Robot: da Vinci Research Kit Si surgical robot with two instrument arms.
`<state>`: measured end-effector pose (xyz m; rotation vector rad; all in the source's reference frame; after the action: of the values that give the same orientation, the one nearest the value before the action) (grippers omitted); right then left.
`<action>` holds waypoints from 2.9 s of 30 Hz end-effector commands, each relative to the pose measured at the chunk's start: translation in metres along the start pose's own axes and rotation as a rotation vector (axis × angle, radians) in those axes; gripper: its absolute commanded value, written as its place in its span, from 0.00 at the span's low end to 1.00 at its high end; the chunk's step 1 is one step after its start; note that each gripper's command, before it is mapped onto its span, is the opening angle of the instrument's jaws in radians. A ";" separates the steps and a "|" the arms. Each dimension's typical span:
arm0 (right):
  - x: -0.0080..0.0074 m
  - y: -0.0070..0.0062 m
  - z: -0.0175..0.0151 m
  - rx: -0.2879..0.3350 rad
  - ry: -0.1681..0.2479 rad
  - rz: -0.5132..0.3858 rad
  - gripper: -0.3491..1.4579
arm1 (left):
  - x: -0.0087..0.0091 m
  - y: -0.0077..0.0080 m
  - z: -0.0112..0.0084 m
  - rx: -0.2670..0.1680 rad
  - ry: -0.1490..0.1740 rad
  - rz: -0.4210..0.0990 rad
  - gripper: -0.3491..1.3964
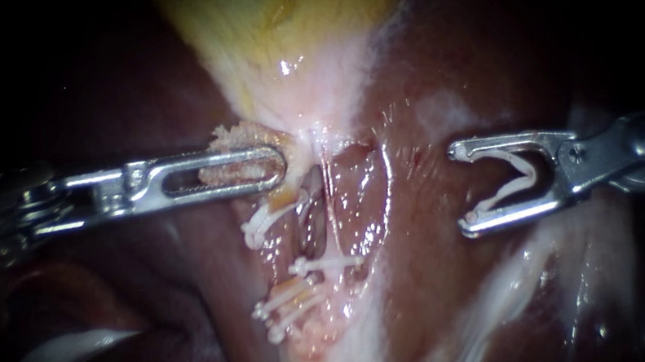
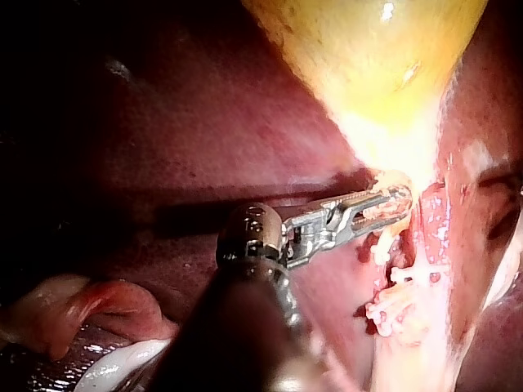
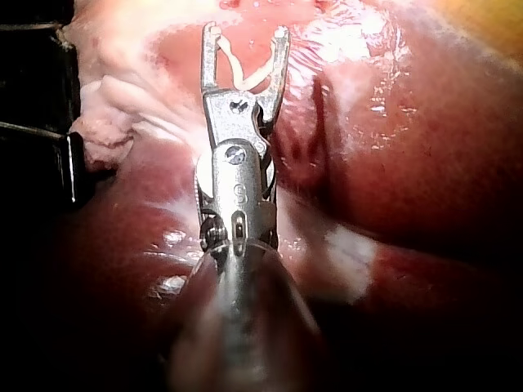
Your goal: Clipping second clip right tube
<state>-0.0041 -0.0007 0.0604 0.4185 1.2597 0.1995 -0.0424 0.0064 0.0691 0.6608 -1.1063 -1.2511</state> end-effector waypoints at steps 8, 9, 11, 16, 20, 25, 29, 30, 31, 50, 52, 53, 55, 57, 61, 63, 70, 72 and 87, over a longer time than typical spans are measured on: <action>0.0000 0.0000 0.0000 0.000 0.000 0.000 0.47 | -0.0002 0.0000 -0.0003 0.002 0.001 -0.001 0.00; 0.0000 0.0000 0.0000 0.000 0.000 0.000 0.47 | -0.0002 0.0000 -0.0003 0.002 0.002 -0.001 0.00; 0.0000 0.0000 0.0000 0.000 0.000 0.000 0.47 | -0.0006 -0.0001 -0.0008 0.005 0.005 -0.003 0.00; 0.0000 0.0000 0.0000 0.000 0.000 0.000 0.47 | -0.0021 0.0000 -0.0028 -0.002 0.005 -0.010 0.00; 0.0000 -0.0001 0.0000 0.001 0.000 0.000 0.47 | -0.0036 -0.0002 -0.0048 -0.012 -0.009 -0.018 0.00; 0.0000 -0.0001 0.0001 0.000 0.000 0.000 0.47 | -0.0048 -0.0008 -0.0065 -0.012 -0.029 -0.028 0.00; 0.0001 -0.0001 0.0002 -0.001 0.000 0.000 0.47 | -0.0048 -0.0010 -0.0066 -0.013 -0.034 -0.028 0.00; 0.0001 -0.0001 0.0003 -0.001 0.000 0.000 0.47 | -0.0047 -0.0010 -0.0066 -0.014 -0.034 -0.028 0.00; 0.0000 -0.0001 0.0003 0.001 0.001 0.000 0.47 | -0.0047 -0.0010 -0.0065 -0.014 -0.034 -0.028 0.00; -0.0021 0.0000 0.0088 0.009 0.022 0.214 0.47 | -0.0046 -0.0015 -0.0064 -0.017 -0.037 -0.029 0.00; -0.0027 0.0001 0.0102 0.007 0.024 0.239 0.47 | -0.0045 -0.0015 -0.0064 -0.017 -0.037 -0.029 0.00; -0.0029 0.0002 0.0107 0.004 0.024 0.256 0.47 | -0.0045 -0.0016 -0.0064 -0.017 -0.037 -0.029 0.00; -0.0035 0.0005 0.0120 0.007 0.027 0.294 0.47 | -0.0045 -0.0016 -0.0064 -0.018 -0.037 -0.029 0.00; -0.0040 0.0007 0.0130 0.001 0.028 0.308 0.47 | -0.0045 -0.0017 -0.0064 -0.018 -0.037 -0.029 0.00; -0.0053 0.0012 0.0148 0.001 0.030 0.354 0.47 | -0.0045 -0.0018 -0.0063 -0.019 -0.038 -0.029 0.00; -0.0059 0.0014 0.0155 -0.001 0.031 0.368 0.47 | -0.0044 -0.0019 -0.0063 -0.022 -0.040 -0.030 0.00; -0.0081 0.0021 0.0176 -0.002 0.029 0.409 0.47 | -0.0044 -0.0021 -0.0063 -0.020 -0.039 -0.030 0.00; -0.0084 0.0022 0.0182 0.004 0.030 0.419 0.47 | -0.0044 -0.0021 -0.0063 -0.021 -0.039 -0.030 0.00; -0.0085 0.0021 0.0204 0.053 0.062 0.470 0.47 | -0.0044 -0.0021 -0.0062 -0.021 -0.040 -0.030 0.00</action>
<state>0.0129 -0.0059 0.0737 0.7657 1.2168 0.5819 -0.0373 0.0091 0.0636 0.6414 -1.1181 -1.3044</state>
